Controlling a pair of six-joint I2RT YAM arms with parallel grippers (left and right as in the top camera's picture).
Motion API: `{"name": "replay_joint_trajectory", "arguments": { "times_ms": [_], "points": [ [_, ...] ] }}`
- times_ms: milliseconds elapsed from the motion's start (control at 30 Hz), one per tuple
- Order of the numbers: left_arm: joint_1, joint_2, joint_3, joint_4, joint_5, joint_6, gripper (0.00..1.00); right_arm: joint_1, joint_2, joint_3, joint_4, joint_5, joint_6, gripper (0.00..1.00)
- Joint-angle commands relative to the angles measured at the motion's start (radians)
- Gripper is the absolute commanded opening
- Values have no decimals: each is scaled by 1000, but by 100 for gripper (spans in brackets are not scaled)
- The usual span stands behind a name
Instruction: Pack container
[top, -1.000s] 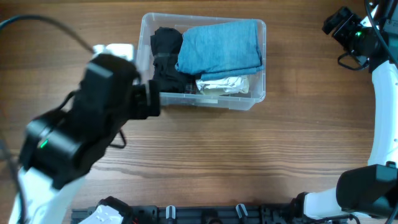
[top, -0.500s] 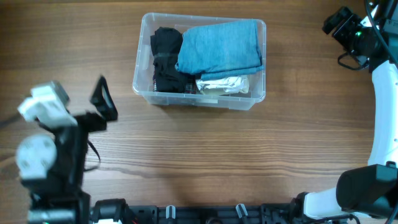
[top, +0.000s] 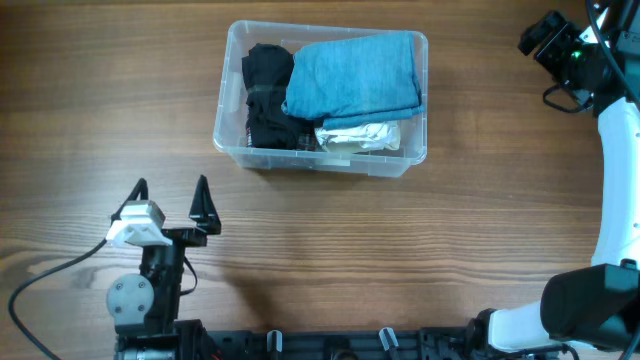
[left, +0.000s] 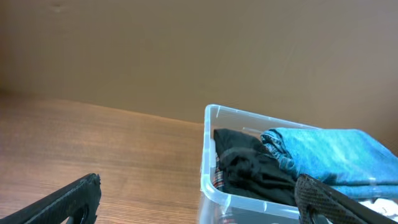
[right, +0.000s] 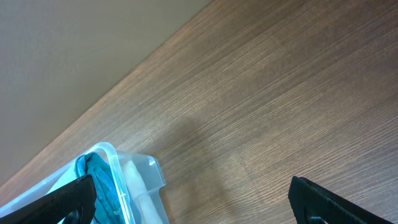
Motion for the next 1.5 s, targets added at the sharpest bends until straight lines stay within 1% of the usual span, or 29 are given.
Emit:
{"name": "replay_joint_trajectory", "arguments": {
  "times_ms": [0, 167, 233, 367, 1167, 1300, 1467],
  "points": [
    [5, -47, -47, 0, 11, 19, 100, 4, -3, 5, 1, -10, 6, 100],
    [4, -82, -94, -24, 11, 19, 100, 4, -3, 5, 0, -9, 6, 100],
    [4, -114, -99, -76, 11, 19, 100, 4, -3, 5, 1, -10, 6, 100],
    [4, -113, -116, -126, 8, 19, 100, 4, -3, 5, 0, -10, 6, 100],
    [4, -108, -120, -123, 8, 19, 100, 4, -2, 4, 1, -9, 6, 100],
    [4, -108, -120, -123, 8, 19, 100, 16, -88, 4, 0, -9, 5, 100],
    [4, -108, -120, -123, 8, 19, 100, 84, -306, 4, 0, -9, 6, 100]
  ]
}}
